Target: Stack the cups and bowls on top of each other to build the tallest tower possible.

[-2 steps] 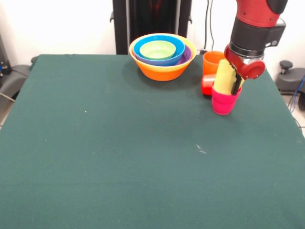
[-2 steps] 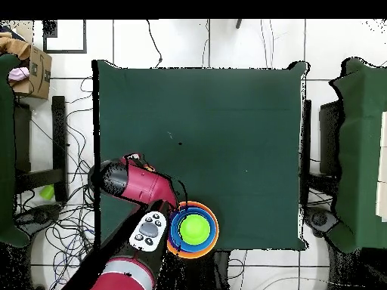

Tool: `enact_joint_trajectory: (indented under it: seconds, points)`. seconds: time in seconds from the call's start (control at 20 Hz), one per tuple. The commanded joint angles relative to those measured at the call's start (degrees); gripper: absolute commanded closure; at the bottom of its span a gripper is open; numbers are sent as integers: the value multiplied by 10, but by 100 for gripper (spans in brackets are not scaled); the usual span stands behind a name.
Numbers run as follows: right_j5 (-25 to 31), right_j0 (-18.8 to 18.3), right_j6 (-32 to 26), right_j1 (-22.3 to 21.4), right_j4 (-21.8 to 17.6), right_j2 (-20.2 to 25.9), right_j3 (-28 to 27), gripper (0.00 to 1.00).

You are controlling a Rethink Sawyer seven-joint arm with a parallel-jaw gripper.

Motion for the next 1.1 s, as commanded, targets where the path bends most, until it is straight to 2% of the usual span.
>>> enact_joint_trajectory:
  seconds: [0.05, 0.75, 0.85, 0.9, 1.0, 1.1]
  points:
    - [-41, -4, 26, 24, -41, 46, 36, 0]
    - [-34, 5, 39, 18, -37, 37, 39, 0]
    - [-12, 11, 44, -7, -36, 20, 47, 0]
    - [25, 24, 51, -32, -37, -3, 48, 0]
    - [65, 43, 59, -68, -42, -30, 53, 0]
    - [98, 50, 61, -101, -43, -40, 62, 0]
